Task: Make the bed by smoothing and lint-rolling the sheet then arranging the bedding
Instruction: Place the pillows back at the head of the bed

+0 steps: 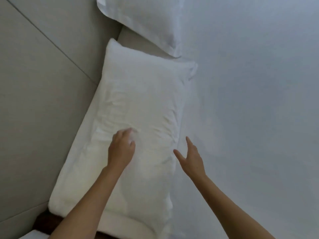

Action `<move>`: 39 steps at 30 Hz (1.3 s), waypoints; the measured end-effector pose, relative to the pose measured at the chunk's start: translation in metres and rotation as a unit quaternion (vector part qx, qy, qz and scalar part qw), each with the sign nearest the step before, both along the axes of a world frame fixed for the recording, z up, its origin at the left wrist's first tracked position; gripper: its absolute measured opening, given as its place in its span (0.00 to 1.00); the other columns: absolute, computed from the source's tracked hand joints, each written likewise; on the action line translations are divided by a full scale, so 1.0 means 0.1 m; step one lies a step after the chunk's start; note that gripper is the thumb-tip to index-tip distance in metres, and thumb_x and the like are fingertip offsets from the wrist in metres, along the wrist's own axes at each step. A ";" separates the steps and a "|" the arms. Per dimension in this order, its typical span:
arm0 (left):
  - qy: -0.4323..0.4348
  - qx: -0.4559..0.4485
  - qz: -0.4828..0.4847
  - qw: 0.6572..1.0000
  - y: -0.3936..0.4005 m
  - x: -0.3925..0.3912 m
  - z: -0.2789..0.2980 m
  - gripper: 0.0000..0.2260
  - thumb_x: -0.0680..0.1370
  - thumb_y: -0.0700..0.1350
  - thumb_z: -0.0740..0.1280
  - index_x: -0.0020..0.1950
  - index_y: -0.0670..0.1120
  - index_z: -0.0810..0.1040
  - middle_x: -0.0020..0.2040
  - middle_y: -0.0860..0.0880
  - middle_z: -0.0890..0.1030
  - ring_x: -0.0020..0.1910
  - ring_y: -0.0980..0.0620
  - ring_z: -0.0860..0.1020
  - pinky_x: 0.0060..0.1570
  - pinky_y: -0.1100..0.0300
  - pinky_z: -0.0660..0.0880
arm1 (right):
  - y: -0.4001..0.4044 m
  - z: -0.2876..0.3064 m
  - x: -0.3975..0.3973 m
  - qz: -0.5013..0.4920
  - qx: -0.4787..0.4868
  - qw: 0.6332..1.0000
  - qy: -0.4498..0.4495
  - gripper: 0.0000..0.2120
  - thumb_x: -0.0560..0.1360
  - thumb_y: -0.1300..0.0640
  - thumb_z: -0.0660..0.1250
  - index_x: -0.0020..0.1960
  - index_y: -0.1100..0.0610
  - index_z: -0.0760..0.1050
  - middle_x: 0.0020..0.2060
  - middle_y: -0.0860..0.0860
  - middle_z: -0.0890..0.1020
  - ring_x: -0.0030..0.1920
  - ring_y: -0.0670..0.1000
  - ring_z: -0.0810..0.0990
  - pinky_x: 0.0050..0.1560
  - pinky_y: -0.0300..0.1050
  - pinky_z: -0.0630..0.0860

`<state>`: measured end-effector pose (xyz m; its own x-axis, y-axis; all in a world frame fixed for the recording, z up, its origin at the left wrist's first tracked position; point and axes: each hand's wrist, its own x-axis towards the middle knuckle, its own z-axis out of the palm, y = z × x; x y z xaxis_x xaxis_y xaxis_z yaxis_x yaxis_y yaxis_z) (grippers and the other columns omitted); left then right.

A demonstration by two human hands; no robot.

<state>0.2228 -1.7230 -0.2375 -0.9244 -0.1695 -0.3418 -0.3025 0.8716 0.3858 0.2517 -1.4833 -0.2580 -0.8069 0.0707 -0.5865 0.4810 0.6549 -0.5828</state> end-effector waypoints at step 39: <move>0.354 0.101 0.158 0.916 -1.21 -1.31 0.52 0.14 0.74 0.52 0.70 0.50 0.42 0.82 0.41 0.49 0.78 0.37 0.52 0.73 0.36 0.58 0.69 | -1.34 -0.42 -1.12 -0.194 -0.260 0.933 0.154 0.35 0.67 0.52 0.75 0.71 0.44 0.65 0.60 0.39 0.78 0.60 0.44 0.77 0.62 0.55 0.75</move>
<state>0.0919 -1.8443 -0.1858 -0.8421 -0.4664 0.2709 -0.1384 0.6723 0.7272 0.1394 -1.6174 -0.3002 -0.9160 0.1626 -0.3668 0.3797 0.0557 -0.9234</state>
